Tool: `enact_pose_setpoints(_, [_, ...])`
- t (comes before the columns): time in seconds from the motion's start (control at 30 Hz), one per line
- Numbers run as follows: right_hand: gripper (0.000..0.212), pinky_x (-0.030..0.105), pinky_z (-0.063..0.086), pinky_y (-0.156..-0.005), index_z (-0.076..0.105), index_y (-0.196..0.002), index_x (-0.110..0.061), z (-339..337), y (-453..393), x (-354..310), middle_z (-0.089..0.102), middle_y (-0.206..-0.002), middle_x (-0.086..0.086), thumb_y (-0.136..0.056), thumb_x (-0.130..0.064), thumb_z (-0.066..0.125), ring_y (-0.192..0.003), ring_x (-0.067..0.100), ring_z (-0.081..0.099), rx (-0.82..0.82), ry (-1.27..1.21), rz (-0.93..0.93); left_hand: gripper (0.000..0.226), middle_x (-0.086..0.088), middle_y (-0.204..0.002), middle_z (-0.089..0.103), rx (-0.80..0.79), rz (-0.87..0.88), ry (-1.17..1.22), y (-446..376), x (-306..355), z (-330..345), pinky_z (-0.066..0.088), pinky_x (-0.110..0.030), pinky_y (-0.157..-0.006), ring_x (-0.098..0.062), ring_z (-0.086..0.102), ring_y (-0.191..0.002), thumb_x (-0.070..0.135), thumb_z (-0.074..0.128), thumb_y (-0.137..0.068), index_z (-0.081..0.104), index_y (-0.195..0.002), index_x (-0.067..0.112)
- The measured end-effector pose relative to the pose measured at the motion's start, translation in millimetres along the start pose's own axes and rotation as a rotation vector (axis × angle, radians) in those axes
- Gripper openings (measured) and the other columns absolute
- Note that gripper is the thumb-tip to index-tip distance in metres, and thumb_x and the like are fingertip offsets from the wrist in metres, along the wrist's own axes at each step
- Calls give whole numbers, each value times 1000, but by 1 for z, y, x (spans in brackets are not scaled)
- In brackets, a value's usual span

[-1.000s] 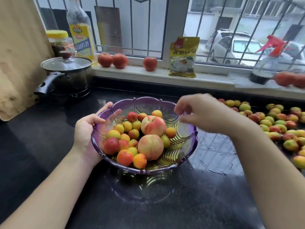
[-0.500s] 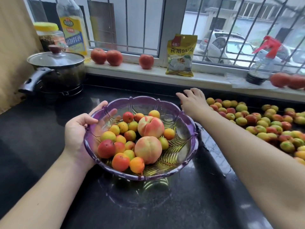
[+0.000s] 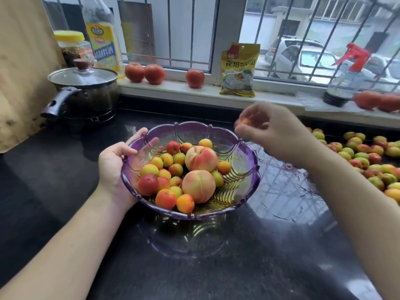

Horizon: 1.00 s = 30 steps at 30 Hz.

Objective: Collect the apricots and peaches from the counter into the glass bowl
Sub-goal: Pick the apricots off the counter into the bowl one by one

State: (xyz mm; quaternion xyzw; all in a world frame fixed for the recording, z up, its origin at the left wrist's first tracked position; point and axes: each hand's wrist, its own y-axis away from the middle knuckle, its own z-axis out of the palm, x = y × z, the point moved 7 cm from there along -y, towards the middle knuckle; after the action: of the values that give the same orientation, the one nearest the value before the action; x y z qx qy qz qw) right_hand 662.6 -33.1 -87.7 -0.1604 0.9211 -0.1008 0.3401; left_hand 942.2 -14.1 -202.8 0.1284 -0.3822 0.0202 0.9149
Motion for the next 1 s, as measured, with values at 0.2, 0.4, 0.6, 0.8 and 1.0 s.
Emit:
enact_pose_setpoints(0.2, [30, 28, 46, -78, 66, -103, -34, 27, 41, -15, 64, -91, -16, -85, -58, 69, -90, 7, 56, -300, 422, 19, 74, -14, -124, 77, 25, 26, -23, 7, 0, 3, 53, -55, -103, -30, 78, -108, 14, 48, -69, 67, -140, 12])
enact_pose_setpoints(0.4, [32, 38, 35, -92, 72, -98, -28, 55, 52, -13, 70, -92, -6, -90, -57, 62, -90, 17, 60, -503, 627, 45, 62, -19, -132, 73, 81, -8, -93, 12, -7, 3, 55, -57, -99, -35, 74, -117, 1, 30, -92, 63, -143, 10])
enact_pose_setpoints(0.6, [35, 41, 57, -87, 69, -118, -23, 25, 60, -12, 71, -109, -2, -93, -46, 61, -97, 20, 65, -257, 425, 93, 61, -31, -143, 62, -21, -29, -105, 32, -11, 13, 48, -65, -109, -49, 62, -130, 6, 39, -83, 57, -140, -5])
enact_pose_setpoints(0.8, [19, 38, 59, -79, 70, -108, -18, -16, 77, 22, 71, -100, 1, -98, -25, 56, -90, 20, 64, -3, 361, 196, 58, -34, -140, 62, -63, 0, -141, 53, -21, 10, 43, -60, -116, -49, 62, -131, 24, 38, -99, 55, -143, -10])
enact_pose_setpoints(1.0, [22, 27, 54, -74, 66, -118, -19, -7, 63, 63, 68, -111, 5, -99, -14, 56, -94, 22, 63, -32, 512, 261, 64, -39, -136, 61, -10, 143, -177, 51, -17, 4, 47, -64, -113, -54, 61, -128, 19, 51, -85, 53, -139, -14])
